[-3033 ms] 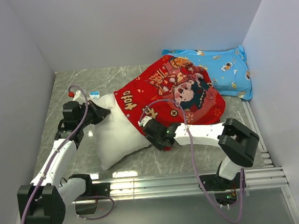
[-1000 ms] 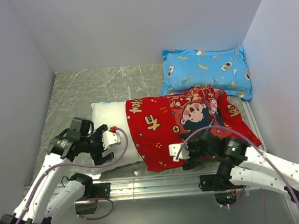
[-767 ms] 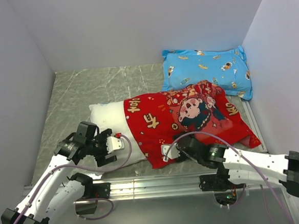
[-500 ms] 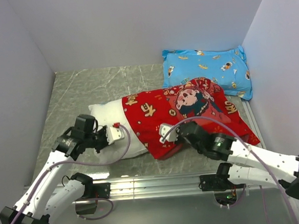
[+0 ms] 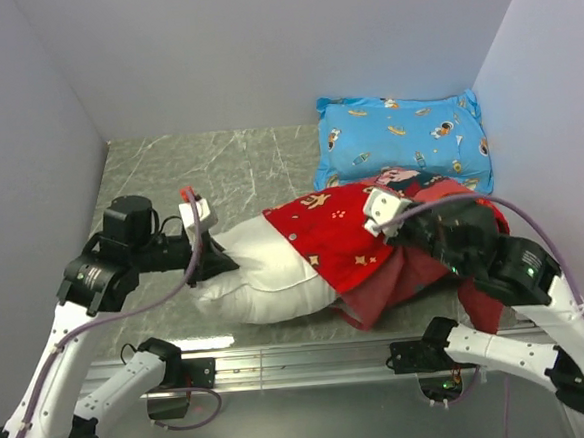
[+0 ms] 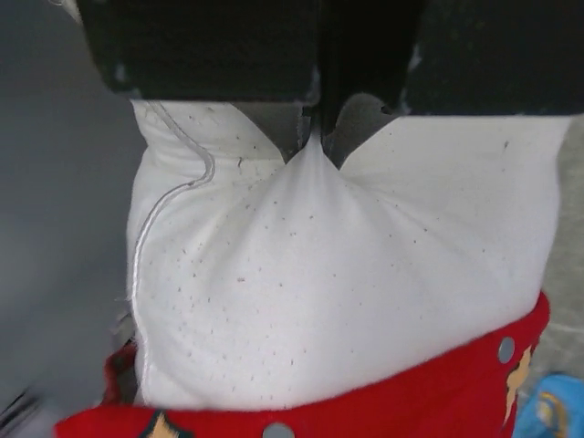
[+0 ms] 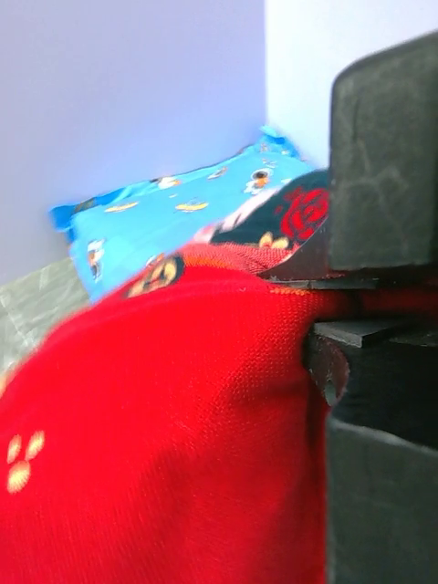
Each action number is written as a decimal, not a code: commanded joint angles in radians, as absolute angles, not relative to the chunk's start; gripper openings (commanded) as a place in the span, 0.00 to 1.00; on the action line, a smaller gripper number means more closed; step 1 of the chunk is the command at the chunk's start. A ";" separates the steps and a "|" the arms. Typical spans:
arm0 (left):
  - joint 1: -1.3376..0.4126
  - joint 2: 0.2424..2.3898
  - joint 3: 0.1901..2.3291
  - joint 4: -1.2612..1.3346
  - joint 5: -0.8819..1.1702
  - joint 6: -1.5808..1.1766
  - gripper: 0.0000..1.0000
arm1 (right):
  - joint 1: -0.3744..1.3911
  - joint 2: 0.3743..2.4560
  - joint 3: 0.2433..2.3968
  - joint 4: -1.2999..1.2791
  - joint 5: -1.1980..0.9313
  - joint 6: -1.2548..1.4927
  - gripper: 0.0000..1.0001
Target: Put the pillow into the pillowcase
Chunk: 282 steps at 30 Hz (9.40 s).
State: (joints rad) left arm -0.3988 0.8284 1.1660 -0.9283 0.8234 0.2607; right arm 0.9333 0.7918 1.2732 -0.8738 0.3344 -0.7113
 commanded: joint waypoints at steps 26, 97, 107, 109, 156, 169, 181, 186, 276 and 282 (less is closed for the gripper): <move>0.236 1.427 1.229 -0.349 0.793 -0.257 0.75 | 0.465 1.635 1.967 -0.518 -0.182 -0.479 0.76; 0.039 1.620 1.025 -0.014 0.986 -0.469 0.64 | 0.652 2.022 2.170 -0.982 -0.279 -0.275 0.00; -0.130 1.319 0.836 0.514 1.192 -0.972 0.00 | 0.713 1.950 2.288 -0.632 -1.015 0.341 0.00; -0.124 1.267 0.857 0.370 1.230 -0.918 0.00 | 0.729 1.832 2.112 -0.461 -1.039 0.518 0.00; -0.111 1.424 1.131 -0.867 0.862 0.744 0.42 | 0.486 1.779 1.850 -1.401 -0.600 -0.586 0.70; 0.034 1.479 1.225 -0.551 0.908 0.241 0.81 | 0.322 2.189 2.298 -1.088 -0.518 -0.063 0.84; 0.023 1.687 1.371 -0.402 0.884 0.008 0.84 | 0.255 2.321 2.260 -0.939 -0.723 0.132 0.93; 0.006 1.768 1.417 -0.370 0.893 -0.077 0.86 | 0.258 2.307 2.154 -1.012 -0.885 0.051 0.91; -0.040 1.629 1.181 -0.304 1.157 0.009 0.05 | 0.696 1.707 1.875 -1.094 -0.860 -0.180 0.00; -0.094 1.568 1.123 -0.132 1.166 -0.184 0.03 | 0.741 1.802 1.961 -1.129 -0.897 -0.164 0.00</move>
